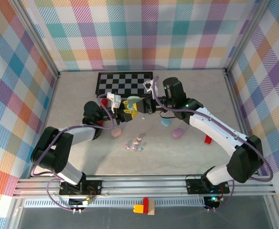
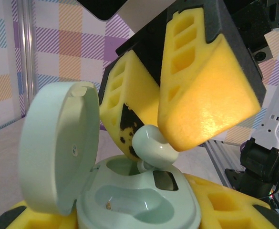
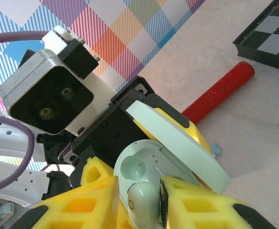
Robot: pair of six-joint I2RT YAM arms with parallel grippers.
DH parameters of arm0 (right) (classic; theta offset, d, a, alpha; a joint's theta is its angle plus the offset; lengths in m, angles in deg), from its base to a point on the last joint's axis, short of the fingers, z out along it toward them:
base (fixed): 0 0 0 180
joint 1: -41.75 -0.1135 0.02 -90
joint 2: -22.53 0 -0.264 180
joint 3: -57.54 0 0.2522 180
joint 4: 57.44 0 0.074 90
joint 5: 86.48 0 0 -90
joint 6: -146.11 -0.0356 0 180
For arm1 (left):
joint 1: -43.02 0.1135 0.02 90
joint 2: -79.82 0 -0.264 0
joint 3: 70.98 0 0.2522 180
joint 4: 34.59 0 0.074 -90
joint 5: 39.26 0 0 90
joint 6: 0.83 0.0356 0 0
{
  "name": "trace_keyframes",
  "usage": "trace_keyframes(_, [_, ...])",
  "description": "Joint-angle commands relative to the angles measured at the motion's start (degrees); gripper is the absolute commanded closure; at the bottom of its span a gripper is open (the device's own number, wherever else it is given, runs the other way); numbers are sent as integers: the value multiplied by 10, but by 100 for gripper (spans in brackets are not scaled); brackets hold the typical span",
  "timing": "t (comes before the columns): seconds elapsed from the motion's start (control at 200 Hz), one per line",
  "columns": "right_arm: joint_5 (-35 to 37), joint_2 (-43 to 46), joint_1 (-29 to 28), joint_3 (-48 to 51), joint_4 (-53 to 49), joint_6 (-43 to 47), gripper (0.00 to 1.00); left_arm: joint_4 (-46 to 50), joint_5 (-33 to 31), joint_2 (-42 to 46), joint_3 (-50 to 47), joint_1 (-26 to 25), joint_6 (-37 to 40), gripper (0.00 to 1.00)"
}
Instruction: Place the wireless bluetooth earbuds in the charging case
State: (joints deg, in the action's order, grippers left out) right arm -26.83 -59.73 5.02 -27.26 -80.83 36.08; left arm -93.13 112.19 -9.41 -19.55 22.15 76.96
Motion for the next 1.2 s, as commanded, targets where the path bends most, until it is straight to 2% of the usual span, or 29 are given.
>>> trace_keyframes(0.0, [42, 11, 2, 7, -7, 12, 70, -45, 27, 4, 21, -3, 2, 67])
trace_keyframes(0.225, [59, 17, 2, 10, -4, 4, 67, -44, 29, 10, 21, -3, 1, 67])
trace_keyframes(0.48, [71, 30, 2, 19, 4, 0, 59, -44, 27, 6, 18, -3, 2, 67])
trace_keyframes(0.81, [76, 105, 2, 101, 80, -10, 37, -46, 21, -8, 18, 19, 6, 67])
trace_keyframes(0.905, [112, 150, 3, 162, 125, -21, 36, -46, 18, -4, 16, 32, 6, 67])
trace_keyframes(1.04, [167, 177, 23, 218, 135, -58, 36, -46, 14, 0, 15, 44, 7, 67])
trace_keyframes(1.195, [220, 107, 39, 179, 30, -77, 37, -47, 13, 12, 7, 56, 6, 67])
